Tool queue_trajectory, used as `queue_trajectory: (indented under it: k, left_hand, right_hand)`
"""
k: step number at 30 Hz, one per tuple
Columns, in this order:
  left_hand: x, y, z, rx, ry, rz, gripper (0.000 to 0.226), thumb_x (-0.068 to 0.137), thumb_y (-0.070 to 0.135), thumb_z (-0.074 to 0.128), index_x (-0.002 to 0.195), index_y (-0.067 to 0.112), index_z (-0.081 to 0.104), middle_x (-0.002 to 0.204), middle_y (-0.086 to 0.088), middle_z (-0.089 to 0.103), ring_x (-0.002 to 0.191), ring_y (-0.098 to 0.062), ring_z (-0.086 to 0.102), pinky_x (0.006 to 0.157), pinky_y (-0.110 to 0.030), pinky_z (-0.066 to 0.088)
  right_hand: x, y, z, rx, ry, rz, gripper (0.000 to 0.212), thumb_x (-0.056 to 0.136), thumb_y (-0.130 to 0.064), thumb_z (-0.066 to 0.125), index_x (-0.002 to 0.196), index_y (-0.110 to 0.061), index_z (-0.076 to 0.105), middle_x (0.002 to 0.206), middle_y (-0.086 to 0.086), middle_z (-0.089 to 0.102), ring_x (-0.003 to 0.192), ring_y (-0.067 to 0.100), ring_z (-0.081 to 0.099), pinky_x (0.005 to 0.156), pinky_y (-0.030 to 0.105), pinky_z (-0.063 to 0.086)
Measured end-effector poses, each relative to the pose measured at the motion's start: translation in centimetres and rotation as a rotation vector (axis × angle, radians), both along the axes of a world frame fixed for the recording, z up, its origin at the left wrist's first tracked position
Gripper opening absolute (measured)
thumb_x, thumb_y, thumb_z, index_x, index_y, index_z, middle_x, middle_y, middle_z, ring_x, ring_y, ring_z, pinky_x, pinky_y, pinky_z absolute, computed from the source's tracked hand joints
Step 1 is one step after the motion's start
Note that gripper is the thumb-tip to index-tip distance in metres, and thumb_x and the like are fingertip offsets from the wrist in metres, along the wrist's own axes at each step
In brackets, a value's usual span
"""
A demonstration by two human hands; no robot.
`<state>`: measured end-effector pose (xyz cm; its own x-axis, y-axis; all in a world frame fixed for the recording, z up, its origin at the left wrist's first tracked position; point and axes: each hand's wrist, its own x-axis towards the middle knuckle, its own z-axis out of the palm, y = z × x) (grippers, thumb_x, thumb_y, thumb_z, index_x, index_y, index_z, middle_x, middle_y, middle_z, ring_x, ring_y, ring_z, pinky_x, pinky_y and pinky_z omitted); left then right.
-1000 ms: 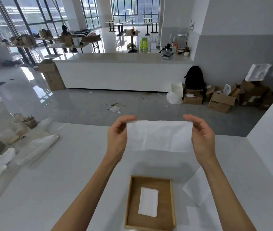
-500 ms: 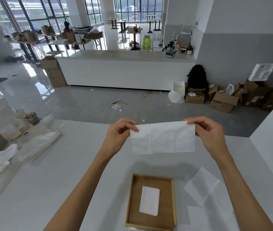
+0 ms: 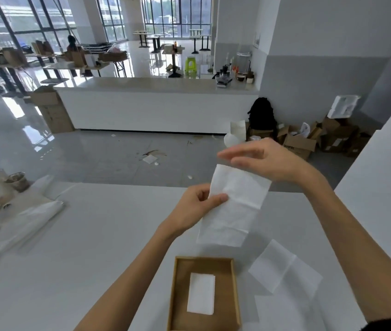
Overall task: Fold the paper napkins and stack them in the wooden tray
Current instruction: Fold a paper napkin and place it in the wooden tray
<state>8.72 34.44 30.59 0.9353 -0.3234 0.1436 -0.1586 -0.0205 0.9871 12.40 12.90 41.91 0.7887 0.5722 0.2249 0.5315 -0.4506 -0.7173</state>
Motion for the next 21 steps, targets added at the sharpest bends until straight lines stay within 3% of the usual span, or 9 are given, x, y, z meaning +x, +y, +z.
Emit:
queue_trajectory:
  k: [3,5,6,9,12,15,18,21]
  left_hand:
    - [0.2,0.5,-0.2,-0.170,0.058,0.125,0.020,0.088,0.032,0.074,0.102,0.017,0.078,0.104,-0.005,0.079,0.094,-0.022,0.077,0.074,-0.028,0.060]
    - [0.2,1.1,-0.1,-0.191,0.088,0.180,0.024,0.091,0.026,0.073,0.108,0.010,0.075,0.107,-0.009,0.079,0.095,-0.025,0.076,0.075,-0.031,0.060]
    - [0.2,1.4,-0.1,-0.178,0.100,0.190,0.025,0.093,0.025,0.072,0.110,0.007,0.073,0.107,-0.009,0.079,0.096,-0.026,0.076,0.076,-0.032,0.060]
    - [0.2,1.9,-0.1,-0.122,0.119,0.183,0.021,0.098,0.025,0.066,0.111,0.009,0.073,0.108,-0.006,0.079,0.098,-0.025,0.076,0.078,-0.034,0.061]
    - [0.1,2.3,-0.1,-0.088,0.147,0.157,0.024,0.102,0.028,0.060,0.114,0.011,0.072,0.111,-0.005,0.078,0.102,-0.025,0.075,0.085,-0.041,0.062]
    - [0.0,2.7,0.0,-0.057,0.157,0.153,0.026,0.104,0.029,0.055,0.114,0.013,0.073,0.110,-0.004,0.078,0.101,-0.023,0.075,0.082,-0.036,0.062]
    - [0.1,3.0,0.1,-0.066,0.161,0.189,0.026,0.105,0.026,0.054,0.110,0.010,0.074,0.105,-0.006,0.079,0.096,-0.022,0.076,0.077,-0.029,0.061]
    - [0.2,2.8,0.4,-0.070,0.156,0.190,0.025,0.105,0.023,0.053,0.111,0.009,0.073,0.104,-0.007,0.079,0.094,-0.022,0.076,0.078,-0.031,0.061]
  right_hand:
    - [-0.9,-1.9,-4.0,0.490,0.202,-0.291,0.042,0.098,-0.054,0.052,0.132,-0.030,0.064,0.125,-0.006,0.073,0.120,0.011,0.066,0.093,0.031,0.057]
    - [-2.1,-1.2,-7.6,0.518,0.419,-0.333,0.063,0.087,-0.073,0.052,0.128,-0.027,0.066,0.122,-0.002,0.074,0.112,0.014,0.070,0.084,0.030,0.060]
    - [-2.7,-0.3,-9.2,0.516,0.513,-0.312,0.062,0.085,-0.074,0.054,0.123,-0.027,0.070,0.119,-0.002,0.076,0.108,0.014,0.072,0.080,0.028,0.061]
    - [-3.3,2.1,-11.3,0.594,0.553,-0.301,0.036,0.090,-0.054,0.064,0.108,-0.026,0.078,0.112,0.000,0.078,0.103,0.018,0.074,0.076,0.024,0.060]
    - [-2.8,3.0,-11.9,0.680,0.510,-0.391,0.021,0.094,-0.034,0.069,0.107,-0.019,0.076,0.107,0.001,0.079,0.102,0.023,0.074,0.081,0.032,0.062]
    - [-2.3,3.1,-12.0,0.696,0.496,-0.459,0.014,0.094,-0.030,0.070,0.102,-0.021,0.076,0.102,0.001,0.080,0.096,0.021,0.076,0.083,0.036,0.061]
    - [-2.3,3.0,-11.6,0.676,0.478,-0.437,0.011,0.095,-0.029,0.068,0.101,-0.026,0.077,0.102,-0.002,0.080,0.094,0.018,0.076,0.077,0.029,0.061]
    - [-2.3,2.9,-11.4,0.663,0.430,-0.443,0.009,0.094,-0.024,0.070,0.101,-0.026,0.076,0.101,-0.002,0.080,0.093,0.019,0.076,0.074,0.024,0.061]
